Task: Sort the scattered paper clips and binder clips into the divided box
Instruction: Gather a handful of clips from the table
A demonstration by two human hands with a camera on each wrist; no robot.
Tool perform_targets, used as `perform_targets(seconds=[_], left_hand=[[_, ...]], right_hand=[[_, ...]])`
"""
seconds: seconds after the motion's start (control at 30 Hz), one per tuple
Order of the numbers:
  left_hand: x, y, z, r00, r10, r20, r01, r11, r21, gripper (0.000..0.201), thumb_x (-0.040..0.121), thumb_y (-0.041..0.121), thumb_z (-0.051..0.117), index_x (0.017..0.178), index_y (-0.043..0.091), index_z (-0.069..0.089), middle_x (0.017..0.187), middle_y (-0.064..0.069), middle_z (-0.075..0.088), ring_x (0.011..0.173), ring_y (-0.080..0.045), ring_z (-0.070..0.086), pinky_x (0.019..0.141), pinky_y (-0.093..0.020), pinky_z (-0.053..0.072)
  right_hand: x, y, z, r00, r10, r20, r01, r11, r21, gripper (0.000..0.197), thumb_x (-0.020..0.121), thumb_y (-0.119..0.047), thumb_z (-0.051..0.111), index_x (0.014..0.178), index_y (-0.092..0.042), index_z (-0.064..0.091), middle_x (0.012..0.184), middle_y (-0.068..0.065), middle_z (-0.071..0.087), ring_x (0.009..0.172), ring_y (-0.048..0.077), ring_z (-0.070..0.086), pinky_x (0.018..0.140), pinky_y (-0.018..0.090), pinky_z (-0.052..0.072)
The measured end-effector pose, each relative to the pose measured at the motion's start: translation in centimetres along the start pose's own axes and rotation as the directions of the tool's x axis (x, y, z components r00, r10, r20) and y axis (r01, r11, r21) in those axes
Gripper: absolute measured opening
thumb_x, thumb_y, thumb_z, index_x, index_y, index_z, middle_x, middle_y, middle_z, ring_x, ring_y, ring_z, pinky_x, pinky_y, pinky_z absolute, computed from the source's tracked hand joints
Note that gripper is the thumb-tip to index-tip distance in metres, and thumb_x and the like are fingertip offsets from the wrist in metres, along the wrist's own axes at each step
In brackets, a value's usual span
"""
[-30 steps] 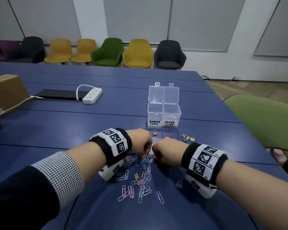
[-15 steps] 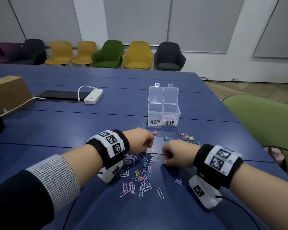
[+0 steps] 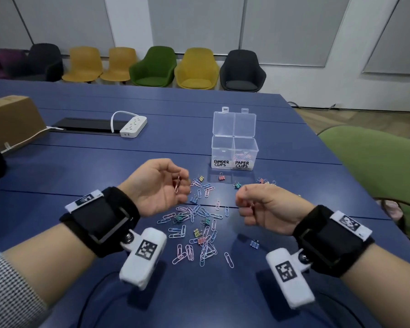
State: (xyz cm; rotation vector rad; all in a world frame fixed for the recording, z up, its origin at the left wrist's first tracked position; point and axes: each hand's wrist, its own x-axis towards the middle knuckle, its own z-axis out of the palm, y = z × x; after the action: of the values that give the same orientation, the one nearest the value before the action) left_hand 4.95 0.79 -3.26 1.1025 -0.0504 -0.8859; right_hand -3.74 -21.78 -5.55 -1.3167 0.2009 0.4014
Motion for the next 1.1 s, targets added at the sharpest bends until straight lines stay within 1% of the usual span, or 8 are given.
perform_targets(seconds=[0.07,0.13,0.2,0.3,0.4,0.7,0.9,1.1], left_hand=[[-0.1,-1.0,-0.4,1.000,-0.002,-0.018,0.007,0.962,0.274,0.015,0.078,0.016,0.052,0.065,0.013,0.045,0.061,0.000,0.035,0.047,-0.013,0.031,0.044,-0.022,0.029],[-0.2,-1.9,-0.7,0.999,0.042,-0.015,-0.024,0.790,0.612,0.025,0.087,0.016,0.061,0.066,0.015,0.048,0.058,0.003,0.034,0.046,-0.010,0.027,0.045,-0.021,0.023],[-0.3,-2.3,-0.7,0.998,0.059,0.033,-0.057,0.465,0.884,0.016,0.086,0.019,0.068,0.074,0.015,0.058,0.051,0.011,0.039,0.044,-0.006,0.030,0.045,-0.018,0.026],[-0.1,-2.6,-0.3,0.992,0.058,0.115,-0.118,0.033,0.993,0.010,0.081,0.021,0.071,0.088,0.019,0.065,0.046,0.011,0.040,0.043,-0.004,0.034,0.049,-0.020,0.030],[0.3,-3.0,0.2,0.987,0.065,0.148,-0.131,-0.211,0.969,0.019,0.078,0.022,0.070,0.096,0.022,0.066,0.062,0.009,0.047,0.058,-0.007,0.042,0.059,-0.025,0.039],[1.3,-3.4,1.0,0.989,0.029,0.144,-0.128,-0.310,0.942,0.011,0.080,0.020,0.069,0.091,0.019,0.067,0.068,0.009,0.052,0.068,-0.013,0.048,0.064,-0.022,0.035],[1.7,-2.9,0.6,0.991,0.091,0.101,-0.069,-0.301,0.951,0.027,0.079,0.030,0.073,0.101,0.018,0.063,0.065,0.013,0.041,0.061,-0.004,0.041,0.058,-0.025,0.031],[2.1,-2.5,0.2,0.994,0.063,0.087,-0.068,-0.255,0.965,0.006,0.082,0.023,0.069,0.081,0.017,0.068,0.058,0.015,0.053,0.057,0.000,0.046,0.053,-0.015,0.034]], right_hand=[[0.4,0.4,1.2,0.999,0.020,-0.028,-0.029,0.919,-0.394,0.022,0.092,-0.010,0.053,0.071,-0.013,0.049,0.057,-0.001,0.038,0.044,0.009,0.031,0.042,0.019,0.024],[0.8,0.6,2.6,1.000,0.011,-0.016,-0.019,0.560,-0.828,0.017,0.092,-0.021,0.057,0.076,-0.014,0.053,0.060,0.000,0.042,0.047,0.010,0.035,0.040,0.018,0.030],[1.4,0.9,4.2,0.998,-0.027,0.063,0.067,0.225,-0.972,0.019,0.089,-0.029,0.061,0.080,-0.013,0.056,0.068,0.001,0.051,0.058,0.013,0.044,0.051,0.021,0.039],[2.1,1.1,6.1,0.995,-0.062,0.082,0.087,0.090,-0.992,0.028,0.082,-0.034,0.068,0.091,-0.008,0.065,0.087,0.007,0.065,0.077,0.021,0.055,0.067,0.028,0.042],[2.5,1.4,7.2,0.990,-0.083,0.111,0.113,0.018,-0.993,0.023,0.081,-0.027,0.069,0.096,-0.010,0.067,0.086,0.003,0.059,0.078,0.020,0.052,0.067,0.026,0.039],[2.6,0.8,6.4,0.982,-0.127,0.142,0.149,0.047,-0.988,0.009,0.079,-0.017,0.068,0.086,-0.013,0.071,0.073,-0.002,0.057,0.071,0.016,0.051,0.056,0.025,0.037],[1.5,-1.3,0.9,0.970,-0.239,-0.046,-0.001,0.187,-0.982,0.030,0.076,-0.027,0.075,0.055,-0.023,0.055,0.058,-0.009,0.048,0.054,0.008,0.041,0.053,0.020,0.033],[0.0,-0.8,-3.4,0.947,-0.266,-0.178,-0.091,0.310,-0.946,0.009,0.078,-0.025,0.073,0.079,-0.017,0.075,0.058,-0.008,0.049,0.053,0.008,0.041,0.054,0.018,0.035]])
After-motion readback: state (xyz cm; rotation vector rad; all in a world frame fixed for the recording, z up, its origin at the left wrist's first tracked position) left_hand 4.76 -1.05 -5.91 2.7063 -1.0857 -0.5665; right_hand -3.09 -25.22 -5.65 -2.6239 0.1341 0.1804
